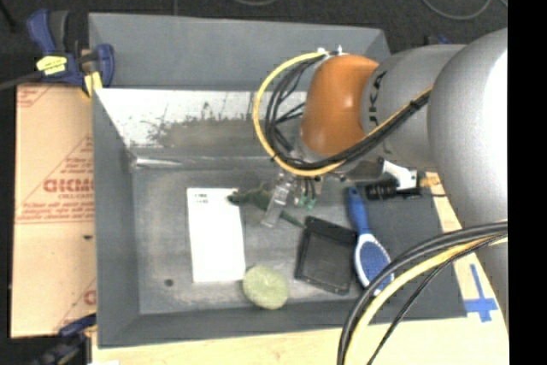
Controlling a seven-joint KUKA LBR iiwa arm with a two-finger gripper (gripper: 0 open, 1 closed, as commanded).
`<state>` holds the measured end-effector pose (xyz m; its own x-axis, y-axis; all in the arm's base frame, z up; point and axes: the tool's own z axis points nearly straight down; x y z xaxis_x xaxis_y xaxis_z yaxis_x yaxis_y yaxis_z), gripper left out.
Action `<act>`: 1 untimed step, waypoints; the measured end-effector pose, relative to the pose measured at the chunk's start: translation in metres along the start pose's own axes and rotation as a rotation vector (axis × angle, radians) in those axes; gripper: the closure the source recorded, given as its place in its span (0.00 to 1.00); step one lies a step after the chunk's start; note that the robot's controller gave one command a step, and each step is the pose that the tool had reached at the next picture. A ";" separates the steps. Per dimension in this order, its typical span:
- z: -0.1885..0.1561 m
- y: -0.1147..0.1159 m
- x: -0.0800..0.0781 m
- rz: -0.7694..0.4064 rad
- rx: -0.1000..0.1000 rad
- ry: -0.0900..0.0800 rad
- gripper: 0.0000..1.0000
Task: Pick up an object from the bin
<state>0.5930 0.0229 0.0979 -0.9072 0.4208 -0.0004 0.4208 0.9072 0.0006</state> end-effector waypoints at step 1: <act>-0.010 0.000 -0.001 0.000 -0.001 -0.002 1.00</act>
Offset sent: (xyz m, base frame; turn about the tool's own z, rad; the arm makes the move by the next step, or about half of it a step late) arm 0.0001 -0.0001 0.0078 0.0000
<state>0.5934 0.0226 0.1083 -0.9071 0.4209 -0.0022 0.4209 0.9071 0.0014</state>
